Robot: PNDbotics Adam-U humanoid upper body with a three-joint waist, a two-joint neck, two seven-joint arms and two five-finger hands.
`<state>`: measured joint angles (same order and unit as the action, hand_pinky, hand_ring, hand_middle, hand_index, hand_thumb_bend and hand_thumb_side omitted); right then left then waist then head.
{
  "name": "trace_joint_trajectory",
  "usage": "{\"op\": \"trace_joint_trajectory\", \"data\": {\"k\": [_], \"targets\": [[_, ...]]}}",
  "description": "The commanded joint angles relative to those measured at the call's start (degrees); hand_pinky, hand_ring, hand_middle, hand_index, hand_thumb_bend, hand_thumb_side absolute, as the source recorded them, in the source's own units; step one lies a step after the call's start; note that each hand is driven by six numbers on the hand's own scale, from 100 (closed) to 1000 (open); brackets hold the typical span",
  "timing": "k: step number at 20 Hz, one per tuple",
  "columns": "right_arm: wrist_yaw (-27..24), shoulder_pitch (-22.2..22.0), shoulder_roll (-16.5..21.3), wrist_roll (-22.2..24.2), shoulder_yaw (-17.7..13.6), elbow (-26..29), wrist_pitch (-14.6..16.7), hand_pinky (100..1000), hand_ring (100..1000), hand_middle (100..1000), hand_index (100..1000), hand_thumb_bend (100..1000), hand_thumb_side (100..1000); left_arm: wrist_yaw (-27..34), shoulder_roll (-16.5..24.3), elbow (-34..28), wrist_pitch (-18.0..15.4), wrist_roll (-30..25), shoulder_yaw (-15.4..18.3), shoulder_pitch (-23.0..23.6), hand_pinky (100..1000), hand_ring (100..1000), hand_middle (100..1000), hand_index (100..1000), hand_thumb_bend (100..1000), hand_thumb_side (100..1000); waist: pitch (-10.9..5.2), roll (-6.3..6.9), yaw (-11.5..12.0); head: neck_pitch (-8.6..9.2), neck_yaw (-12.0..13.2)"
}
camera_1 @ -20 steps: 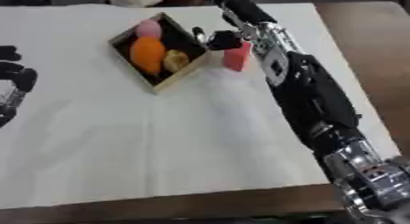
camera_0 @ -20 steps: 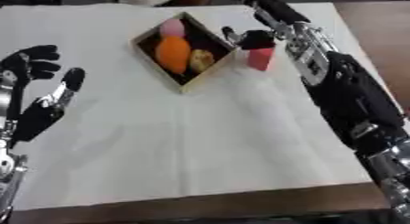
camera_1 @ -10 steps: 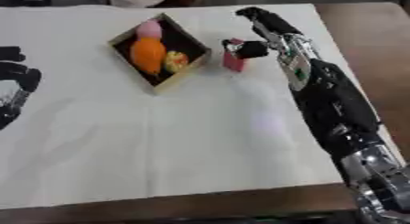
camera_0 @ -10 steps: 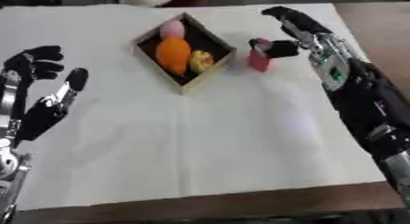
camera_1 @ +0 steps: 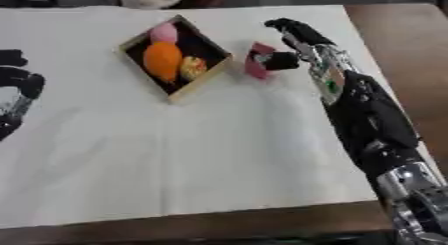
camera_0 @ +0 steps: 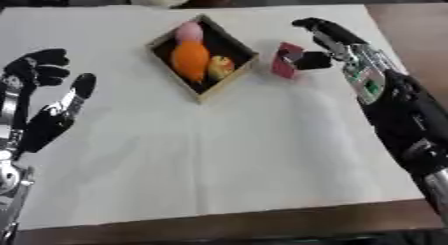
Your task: Pick up objects on the table and place them in the box.
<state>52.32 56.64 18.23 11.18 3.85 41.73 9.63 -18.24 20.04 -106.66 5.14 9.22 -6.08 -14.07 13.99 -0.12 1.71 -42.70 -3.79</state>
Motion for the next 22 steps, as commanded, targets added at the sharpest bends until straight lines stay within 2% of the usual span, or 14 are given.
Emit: {"op": "trace_joint_trajectory", "data": {"k": [1,8,13,18,22], "targets": [[0.12,0.26,1.66,0.98,-0.26,-1.17,0.32,903,951,928,978,302,623,-0.15,0.76,-0.73,-0.13,-0.12,0.53,-0.33,709,681,671,798,603,702,-1.78,-0.2,-0.09,0.59,0.17],[0.23,0.03,1.11,2.18,-0.2,-2.49,1.18,896,940,917,977,294,626,-0.07,0.72,-0.79,-0.18,-0.26,0.54,-0.36,710,680,671,798,601,703,-1.64,0.03,-0.01,0.57,0.14],[-0.3,-0.17,1.12,2.01,-0.51,-2.28,2.07,888,932,912,981,254,665,0.02,0.71,-0.85,-0.21,-0.27,0.61,-0.34,710,679,671,799,599,703,-1.59,0.17,-0.1,0.54,0.2],[-2.78,-0.45,1.57,-0.59,-0.69,-0.29,2.09,884,928,909,981,243,669,0.06,0.73,-0.86,-0.2,-0.22,0.67,-0.31,710,679,670,799,598,703,-1.59,0.2,-0.21,0.51,0.24],[-6.99,-0.88,2.52,-1.82,-0.82,2.81,2.69,875,919,896,980,212,680,0.12,0.76,-0.84,-0.23,-0.2,0.73,-0.27,711,679,670,799,598,703,-1.66,0.2,-0.43,0.53,0.39]]}}
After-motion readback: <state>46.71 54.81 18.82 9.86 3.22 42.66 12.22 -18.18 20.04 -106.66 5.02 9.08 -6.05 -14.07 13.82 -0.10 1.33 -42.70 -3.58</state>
